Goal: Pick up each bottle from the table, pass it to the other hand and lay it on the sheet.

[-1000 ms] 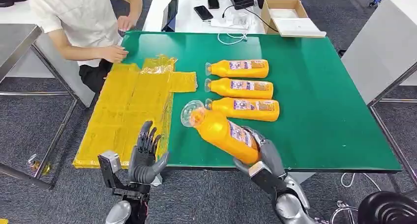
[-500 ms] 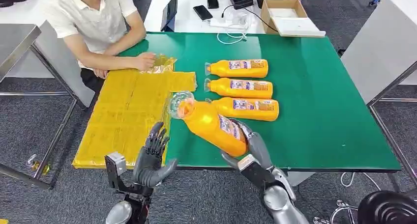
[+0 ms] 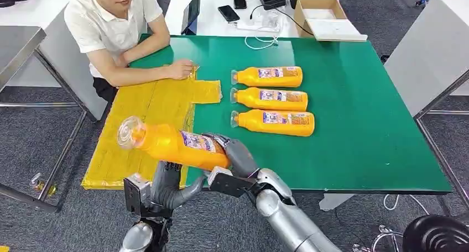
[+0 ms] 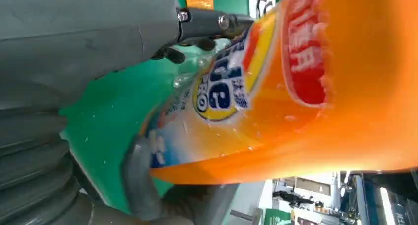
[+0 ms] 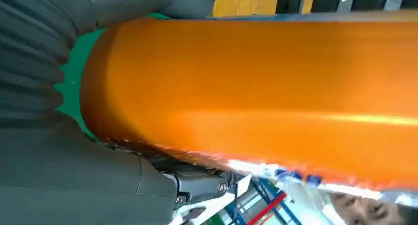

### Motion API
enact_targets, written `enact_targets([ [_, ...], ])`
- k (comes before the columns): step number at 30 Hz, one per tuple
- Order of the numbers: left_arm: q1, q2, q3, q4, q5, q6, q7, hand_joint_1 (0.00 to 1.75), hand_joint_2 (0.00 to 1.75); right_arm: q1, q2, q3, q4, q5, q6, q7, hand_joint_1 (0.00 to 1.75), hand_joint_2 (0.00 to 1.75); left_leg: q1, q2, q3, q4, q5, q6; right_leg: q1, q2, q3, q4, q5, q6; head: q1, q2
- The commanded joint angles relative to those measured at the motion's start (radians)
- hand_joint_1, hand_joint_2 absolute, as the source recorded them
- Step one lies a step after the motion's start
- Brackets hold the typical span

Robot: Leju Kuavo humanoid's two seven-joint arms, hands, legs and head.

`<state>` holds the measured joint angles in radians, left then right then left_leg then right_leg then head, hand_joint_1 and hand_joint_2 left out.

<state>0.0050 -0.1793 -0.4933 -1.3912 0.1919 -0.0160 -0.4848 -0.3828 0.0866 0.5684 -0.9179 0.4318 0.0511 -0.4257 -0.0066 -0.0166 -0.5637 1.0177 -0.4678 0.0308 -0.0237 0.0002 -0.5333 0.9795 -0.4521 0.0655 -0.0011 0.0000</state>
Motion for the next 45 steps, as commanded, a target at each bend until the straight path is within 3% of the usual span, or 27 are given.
enact_targets([
  [1,-0.049,0.017,-0.018,0.032,-0.011,0.003,0.002,0.0,1.75,-0.062,0.02,0.086,0.121,0.005,0.009,0.0,1.75,1.75,0.002,0.003,0.0,0.0,0.0,-0.003,0.002,0.001,0.0,-0.001,0.001,-0.004,0.0,0.0],
  [11,-0.08,-0.002,-0.004,0.071,-0.008,0.018,-0.009,0.0,1.75,-0.071,0.029,0.146,0.146,0.026,0.003,-0.007,1.75,1.75,0.001,0.002,0.0,0.0,0.0,-0.002,0.001,0.001,-0.001,0.0,0.001,-0.003,0.0,0.0],
  [16,-0.089,-0.046,0.068,0.057,0.031,0.125,-0.024,0.0,1.75,-0.044,0.029,0.185,0.137,0.04,-0.019,-0.013,1.75,1.75,0.002,0.002,0.0,0.0,0.0,-0.002,0.002,0.0,0.0,-0.001,0.001,-0.003,0.0,0.0],
  [18,-0.083,-0.048,0.075,0.034,0.101,0.088,0.0,0.0,1.75,-0.034,0.032,0.187,0.137,0.029,-0.018,-0.016,1.75,1.75,0.001,0.0,-0.001,0.0,0.0,-0.001,0.001,0.0,0.0,0.0,0.0,-0.002,0.0,0.0],
  [19,-0.074,-0.055,0.098,0.014,0.317,-0.083,0.08,0.0,1.75,-0.029,0.042,0.192,0.154,-0.005,0.027,-0.04,1.75,1.75,0.002,0.001,-0.001,0.0,0.0,-0.002,0.002,-0.001,0.0,0.0,0.0,-0.003,0.0,0.0],
  [23,-0.087,-0.044,0.084,0.0,0.35,-0.084,0.097,0.02,1.75,-0.052,0.08,0.24,0.229,0.002,0.011,-0.064,1.75,1.75,0.002,0.001,0.0,0.0,0.0,-0.003,0.003,0.0,0.0,-0.001,0.001,-0.004,0.001,0.0],
  [24,-0.093,-0.044,0.089,0.007,0.354,-0.081,0.096,1.75,1.75,-0.049,0.088,0.243,0.231,-0.002,0.012,-0.065,1.75,1.75,0.002,0.003,0.0,0.0,0.0,-0.002,0.002,0.001,-0.001,0.0,0.0,-0.003,0.0,0.0],
  [29,-0.102,-0.042,0.095,0.03,0.329,-0.039,0.077,1.75,1.75,-0.054,0.098,0.279,0.259,0.015,-0.015,-0.05,1.75,1.75,0.002,0.001,0.0,0.0,0.0,-0.002,0.003,-0.001,-0.001,-0.001,0.001,-0.003,0.0,0.0],
  [30,-0.107,-0.04,0.098,0.036,0.325,-0.031,0.075,1.75,1.75,-0.057,0.101,0.288,0.255,0.023,-0.031,-0.053,1.66,1.75,0.002,0.001,0.0,0.0,0.0,-0.002,0.002,-0.001,-0.001,-0.001,0.0,-0.003,0.0,0.0],
  [31,-0.11,-0.038,0.099,0.04,0.324,-0.031,0.075,1.75,1.75,-0.055,0.104,0.283,0.251,0.015,-0.036,-0.054,0.3,1.75,0.003,0.001,0.0,0.0,0.0,-0.003,0.003,-0.001,0.0,-0.001,0.0,-0.004,0.0,0.0],
  [32,-0.109,-0.036,0.103,0.04,0.324,-0.031,0.075,1.75,1.75,-0.046,0.106,0.273,0.236,0.001,-0.041,-0.059,0.0,1.75,0.002,0.0,-0.001,0.0,0.0,-0.002,0.002,-0.002,-0.001,-0.001,0.0,-0.003,0.0,0.0],
  [34,-0.097,-0.029,0.113,0.021,0.321,-0.03,0.072,1.75,1.75,-0.018,0.096,0.282,0.18,-0.002,-0.054,-0.091,0.0,1.75,0.002,0.0,-0.001,0.0,0.0,-0.002,0.002,-0.002,-0.001,-0.001,0.0,-0.002,0.0,0.0],
  [35,-0.092,-0.026,0.118,0.011,0.322,-0.03,0.073,1.75,1.75,-0.002,0.088,0.284,0.155,-0.006,-0.058,-0.105,0.0,0.0,0.002,0.0,0.0,0.0,0.0,-0.002,0.002,-0.002,0.0,-0.001,0.0,-0.003,0.0,0.0],
  [45,-0.092,-0.025,0.12,0.008,0.323,-0.03,0.074,1.75,1.75,0.005,0.083,0.285,0.15,-0.006,-0.06,-0.107,0.0,0.0,0.003,0.0,-0.002,0.0,0.001,-0.003,0.003,-0.002,-0.002,-0.001,0.0,-0.005,0.0,0.0],
])
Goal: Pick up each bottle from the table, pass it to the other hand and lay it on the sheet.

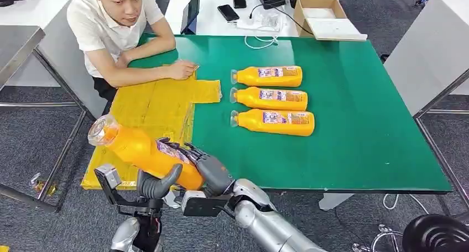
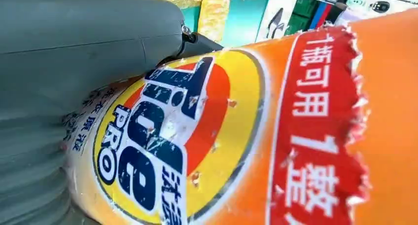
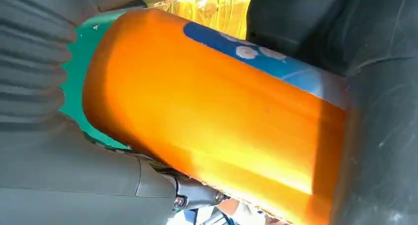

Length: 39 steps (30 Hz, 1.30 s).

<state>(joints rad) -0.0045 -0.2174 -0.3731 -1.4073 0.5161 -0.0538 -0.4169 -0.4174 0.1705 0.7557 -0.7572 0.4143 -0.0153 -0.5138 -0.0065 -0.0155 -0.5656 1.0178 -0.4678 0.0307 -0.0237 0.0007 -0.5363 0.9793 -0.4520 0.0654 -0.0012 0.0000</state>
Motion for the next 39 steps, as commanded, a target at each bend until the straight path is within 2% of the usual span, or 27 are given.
enact_targets([
  [1,-0.09,0.015,0.013,0.032,-0.014,0.039,0.004,1.75,1.75,0.064,-0.016,0.094,-0.06,0.015,-0.029,-0.069,0.0,0.0,0.002,-0.001,0.0,0.0,0.0,-0.002,0.002,-0.002,0.001,0.0,0.0,-0.003,0.0,0.0],
  [4,-0.133,0.016,0.104,0.072,-0.018,0.16,0.008,1.75,1.75,0.116,-0.047,0.088,-0.145,0.034,-0.085,-0.08,0.0,0.0,0.003,-0.002,0.0,0.0,0.001,-0.003,0.003,-0.004,0.002,-0.001,0.0,-0.004,0.0,0.0],
  [8,-0.211,0.046,0.213,0.155,-0.082,0.3,-0.027,1.75,1.75,0.168,-0.08,0.092,-0.208,0.029,-0.068,-0.077,0.0,0.0,0.002,-0.001,0.0,0.0,0.001,-0.002,0.002,-0.003,0.001,-0.001,0.0,-0.003,0.0,0.0],
  [10,-0.257,0.095,0.204,0.25,-0.379,0.527,-0.086,1.75,1.75,0.195,-0.096,0.095,-0.244,0.074,-0.113,-0.084,0.0,0.0,0.003,-0.001,0.001,-0.002,0.001,-0.003,0.003,-0.003,0.002,-0.002,0.001,-0.004,0.0,0.0],
  [12,-0.271,0.093,0.26,0.287,-0.451,0.559,-0.073,1.75,1.75,0.221,-0.105,0.074,-0.294,0.083,-0.127,-0.087,0.0,0.0,0.003,-0.004,0.001,-0.002,0.002,-0.003,0.003,-0.006,0.003,-0.002,0.0,-0.004,0.0,0.0],
  [14,-0.308,0.114,0.272,0.344,-0.615,0.612,-0.059,1.75,1.75,0.238,-0.14,0.076,-0.355,0.067,-0.038,-0.094,0.0,0.0,0.003,-0.001,0.001,-0.001,0.001,-0.003,0.003,-0.001,0.002,-0.001,0.001,-0.004,0.0,0.0],
  [16,-0.347,0.117,0.316,0.387,-0.741,0.665,-0.037,1.75,1.75,0.249,-0.155,0.054,-0.368,0.081,-0.017,-0.088,0.0,0.0,0.003,-0.003,0.0,-0.001,0.002,-0.003,0.003,-0.003,0.002,-0.001,0.001,-0.003,0.0,0.0],
  [19,-0.409,0.122,0.382,0.47,-0.854,0.731,-0.028,1.75,1.75,0.247,-0.133,0.024,-0.342,0.102,-0.032,-0.083,0.0,0.0,0.004,-0.003,-0.001,0.0,0.002,-0.003,0.003,-0.003,0.001,0.0,0.001,-0.004,0.0,0.0],
  [21,-0.452,0.133,0.357,0.551,-0.971,0.751,0.006,1.75,1.75,0.254,-0.121,0.01,-0.343,0.069,-0.002,-0.099,0.0,0.0,0.003,-0.001,-0.001,0.0,0.002,-0.003,0.003,-0.001,0.0,0.0,0.001,-0.004,0.0,0.0],
  [24,-0.539,0.17,0.238,0.717,-1.327,0.752,0.185,1.75,1.75,0.253,-0.124,0.005,-0.348,0.064,0.011,-0.1,0.0,0.0,0.003,-0.002,-0.001,-0.001,0.003,-0.004,0.003,-0.003,0.0,0.0,0.003,-0.007,0.0,0.0],
  [26,-0.622,0.184,0.168,0.869,-1.515,0.687,0.312,1.75,1.75,0.233,-0.132,0.006,-0.337,0.066,0.036,-0.103,0.0,0.0,0.004,-0.006,-0.002,0.0,0.004,-0.004,0.003,-0.007,0.0,0.0,0.002,-0.007,0.0,0.0],
  [28,-0.674,0.184,0.14,0.969,-1.576,0.562,0.341,1.75,1.75,0.226,-0.13,-0.004,-0.333,0.068,0.045,-0.109,0.0,0.0,0.003,-0.005,-0.003,0.0,0.005,-0.004,0.003,-0.006,-0.001,0.0,0.003,-0.007,0.0,0.0],
  [30,-0.685,0.19,0.11,0.99,-1.616,0.528,0.348,1.75,1.75,0.227,-0.129,-0.008,-0.335,0.064,0.053,-0.112,0.0,0.0,0.003,-0.003,-0.003,0.001,0.005,-0.004,0.003,-0.003,-0.002,0.001,0.004,-0.006,0.0,0.0],
  [33,-0.719,0.195,0.057,1.024,-1.673,0.346,0.351,1.75,1.75,0.242,-0.128,-0.02,-0.347,0.053,0.083,-0.11,0.0,0.0,0.002,0.0,-0.003,0.0,0.005,-0.003,0.002,-0.001,-0.002,0.001,0.004,-0.003,0.0,0.0],
  [39,-0.736,0.188,0.027,1.011,-1.694,0.212,0.32,1.75,1.75,0.253,-0.124,-0.026,-0.332,0.065,0.093,-0.114,0.0,0.0,0.003,0.001,-0.002,0.0,0.005,-0.005,0.003,0.0,-0.001,0.0,0.005,-0.005,0.0,0.0],
])
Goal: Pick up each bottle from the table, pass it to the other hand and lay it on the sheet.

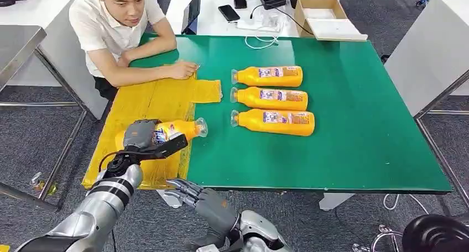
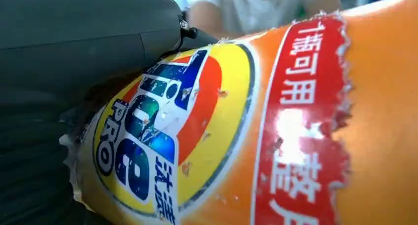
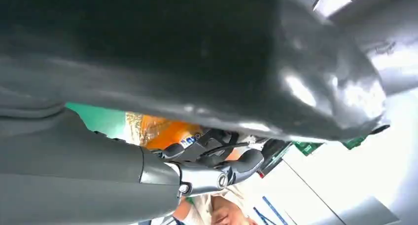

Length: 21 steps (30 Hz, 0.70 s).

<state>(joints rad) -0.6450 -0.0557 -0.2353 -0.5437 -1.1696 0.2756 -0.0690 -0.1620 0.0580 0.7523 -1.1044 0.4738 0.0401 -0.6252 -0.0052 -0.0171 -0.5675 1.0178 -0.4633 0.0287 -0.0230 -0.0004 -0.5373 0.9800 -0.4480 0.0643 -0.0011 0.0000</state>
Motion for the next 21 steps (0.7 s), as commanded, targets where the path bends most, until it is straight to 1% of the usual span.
enact_targets([
  [1,-0.1,0.023,-0.119,0.146,-0.009,-0.142,-0.04,1.75,1.75,-0.002,-0.01,-0.024,0.018,0.007,0.039,-0.004,0.0,0.0,0.002,0.002,0.0,0.0,0.001,-0.002,0.002,0.001,0.0,0.0,0.001,-0.003,0.0,0.0],
  [2,-0.104,0.017,-0.122,0.143,-0.009,-0.147,-0.043,1.75,1.75,-0.003,-0.009,-0.025,0.021,0.007,0.041,-0.005,0.0,0.0,0.001,0.001,0.0,0.0,0.001,-0.001,0.001,0.0,-0.001,0.0,0.001,-0.002,0.0,0.0],
  [4,-0.116,0.003,-0.134,0.142,-0.02,-0.159,-0.018,1.75,1.75,-0.005,-0.002,-0.031,0.027,0.008,0.042,-0.008,0.0,0.0,0.002,0.002,-0.001,0.001,0.002,-0.003,0.003,0.0,-0.002,0.0,0.002,-0.004,0.0,0.0],
  [5,-0.122,-0.003,-0.132,0.147,-0.013,-0.18,-0.012,1.75,1.75,-0.006,0.002,-0.032,0.028,0.008,0.045,-0.012,0.0,0.0,0.001,0.0,-0.001,0.001,0.002,-0.001,0.002,-0.001,-0.001,0.001,0.001,-0.003,0.0,0.0],
  [6,-0.131,-0.009,-0.121,0.16,0.007,-0.214,-0.018,1.68,1.75,-0.01,0.007,-0.03,0.033,0.008,0.049,-0.015,0.0,0.0,0.002,0.0,-0.002,0.001,0.002,-0.002,0.003,-0.002,-0.002,0.001,0.001,-0.003,0.0,0.0],
  [7,-0.133,-0.007,-0.108,0.165,0.034,-0.239,-0.051,1.54,1.75,-0.016,0.009,-0.025,0.038,0.007,0.056,-0.02,0.0,0.0,0.003,0.0,-0.002,0.001,0.003,-0.002,0.003,-0.002,-0.002,0.0,0.002,-0.004,0.0,0.0],
  [8,-0.134,-0.006,-0.094,0.174,0.054,-0.258,-0.058,1.54,1.75,-0.02,0.011,-0.023,0.043,0.007,0.057,-0.021,0.0,0.0,0.003,0.0,-0.002,0.001,0.003,-0.003,0.003,-0.001,-0.002,0.0,0.002,-0.004,0.0,0.0],
  [9,-0.134,-0.002,-0.089,0.181,0.067,-0.273,-0.072,1.13,1.75,-0.026,0.014,-0.021,0.054,0.005,0.059,-0.022,0.0,0.0,0.002,0.002,-0.001,0.001,0.003,-0.002,0.003,0.001,-0.002,0.0,0.003,-0.006,0.0,0.0],
  [11,-0.132,0.001,-0.088,0.182,0.069,-0.273,-0.076,1.13,1.75,-0.028,0.014,-0.021,0.056,0.005,0.06,-0.022,0.0,0.0,0.001,0.001,0.0,0.0,0.003,-0.001,0.001,0.001,-0.001,0.001,0.002,-0.005,0.0,0.0],
  [19,-0.131,0.003,-0.088,0.183,0.07,-0.273,-0.08,1.13,1.75,-0.029,0.014,-0.021,0.058,0.004,0.061,-0.023,0.0,0.0,0.001,0.001,-0.001,0.0,0.004,-0.002,0.001,0.001,-0.001,0.001,0.003,-0.006,0.0,0.0],
  [20,-0.134,-0.001,-0.079,0.189,0.087,-0.296,-0.088,0.02,1.75,-0.031,0.014,-0.019,0.065,0.002,0.062,-0.023,0.0,0.0,0.001,0.0,0.0,0.0,0.004,-0.002,0.001,0.0,-0.001,0.001,0.003,-0.005,0.0,0.0],
  [21,-0.136,0.002,-0.078,0.194,0.094,-0.308,-0.092,0.0,1.75,-0.035,0.012,-0.017,0.073,-0.001,0.067,-0.025,0.0,0.0,0.002,0.001,-0.001,0.0,0.004,-0.002,0.002,0.001,-0.001,0.0,0.004,-0.006,0.0,0.0],
])
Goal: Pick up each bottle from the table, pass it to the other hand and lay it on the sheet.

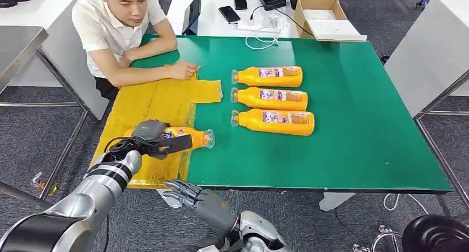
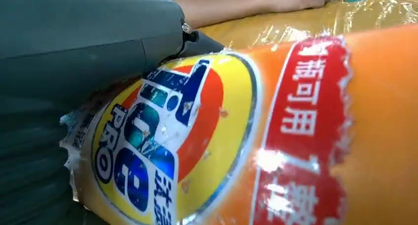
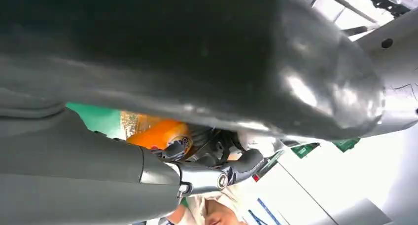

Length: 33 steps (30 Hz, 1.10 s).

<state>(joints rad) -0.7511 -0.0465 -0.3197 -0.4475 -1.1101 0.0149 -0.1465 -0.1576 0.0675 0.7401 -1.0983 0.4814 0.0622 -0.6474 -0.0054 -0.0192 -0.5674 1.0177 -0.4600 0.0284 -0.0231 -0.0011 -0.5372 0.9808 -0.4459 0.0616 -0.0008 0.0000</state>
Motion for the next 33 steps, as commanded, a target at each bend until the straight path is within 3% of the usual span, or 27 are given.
enact_targets([
  [1,-0.034,-0.006,0.007,0.101,0.04,-0.058,-0.016,0.0,1.75,-0.044,0.001,-0.003,0.075,-0.009,0.046,-0.003,0.0,0.0,0.001,0.002,0.0,0.0,0.0,-0.002,0.001,0.001,0.0,0.0,0.001,-0.002,0.0,0.0],
  [8,-0.009,-0.028,0.23,0.053,0.374,-0.25,-0.174,0.0,1.75,-0.046,0.004,-0.025,0.125,-0.026,0.016,-0.02,0.0,0.0,0.002,0.004,-0.001,0.0,0.0,-0.002,0.002,0.002,-0.002,0.0,0.001,-0.003,0.0,0.0],
  [11,0.077,-0.029,0.202,-0.02,0.521,-0.303,-0.203,0.0,1.75,-0.046,-0.002,-0.021,0.16,-0.023,-0.012,-0.033,0.0,0.0,0.001,0.004,0.002,-0.002,0.0,-0.001,0.001,0.002,0.001,-0.001,0.001,-0.002,0.0,0.0],
  [14,0.091,-0.028,0.179,-0.034,0.531,-0.291,-0.21,0.0,1.75,-0.045,-0.004,-0.023,0.161,-0.023,-0.019,-0.036,0.0,0.0,0.0,0.003,0.002,-0.001,0.0,-0.001,0.0,0.002,0.001,-0.001,0.001,-0.001,0.0,0.0],
  [20,0.157,-0.017,0.093,-0.157,0.665,-0.195,-0.247,0.0,1.75,-0.025,-0.012,-0.06,0.149,-0.024,-0.039,-0.034,0.0,0.0,0.001,0.003,0.001,-0.001,0.001,-0.002,0.001,0.001,0.0,-0.001,0.001,-0.003,0.0,0.0],
  [23,0.215,-0.021,0.116,-0.295,0.814,-0.222,-0.277,0.0,1.75,-0.007,-0.013,-0.07,0.141,-0.022,-0.044,-0.032,0.0,0.0,0.002,0.005,-0.001,0.0,0.001,-0.003,0.002,0.002,-0.003,0.0,0.002,-0.004,0.0,0.0],
  [27,0.372,-0.019,0.111,-0.625,0.981,-0.197,-0.292,0.0,1.75,0.031,-0.024,-0.089,0.094,-0.017,-0.078,-0.043,0.0,0.0,0.001,0.005,0.0,0.0,0.0,-0.002,0.002,0.002,-0.002,-0.001,0.001,-0.003,0.0,0.0],
  [30,0.394,-0.018,0.097,-0.67,0.987,-0.183,-0.269,0.0,1.75,0.038,-0.027,-0.092,0.076,-0.017,-0.076,-0.043,0.0,0.0,0.002,0.005,-0.002,0.001,-0.001,-0.002,0.003,0.002,-0.003,0.0,0.0,-0.003,0.0,0.0],
  [31,0.415,-0.034,0.114,-0.709,1.017,-0.139,-0.312,0.0,1.75,0.049,-0.023,-0.107,0.061,-0.023,-0.088,-0.049,0.0,0.0,0.002,0.004,-0.003,0.001,-0.001,-0.002,0.002,0.001,-0.004,0.001,0.0,-0.002,0.0,0.0],
  [32,0.448,-0.061,0.133,-0.764,1.062,-0.107,-0.344,0.0,1.75,0.068,-0.019,-0.126,0.024,-0.041,-0.113,-0.051,0.0,1.75,0.002,0.005,-0.003,0.001,-0.001,-0.002,0.002,0.001,-0.004,0.001,0.0,-0.003,0.0,0.0],
  [33,0.518,-0.127,0.181,-0.881,1.132,0.001,-0.404,0.0,1.75,0.107,-0.001,-0.172,-0.042,-0.111,-0.15,-0.051,0.0,1.75,0.001,0.003,-0.005,0.0,0.0,-0.001,0.001,0.0,-0.005,0.0,0.0,-0.002,0.0,0.0],
])
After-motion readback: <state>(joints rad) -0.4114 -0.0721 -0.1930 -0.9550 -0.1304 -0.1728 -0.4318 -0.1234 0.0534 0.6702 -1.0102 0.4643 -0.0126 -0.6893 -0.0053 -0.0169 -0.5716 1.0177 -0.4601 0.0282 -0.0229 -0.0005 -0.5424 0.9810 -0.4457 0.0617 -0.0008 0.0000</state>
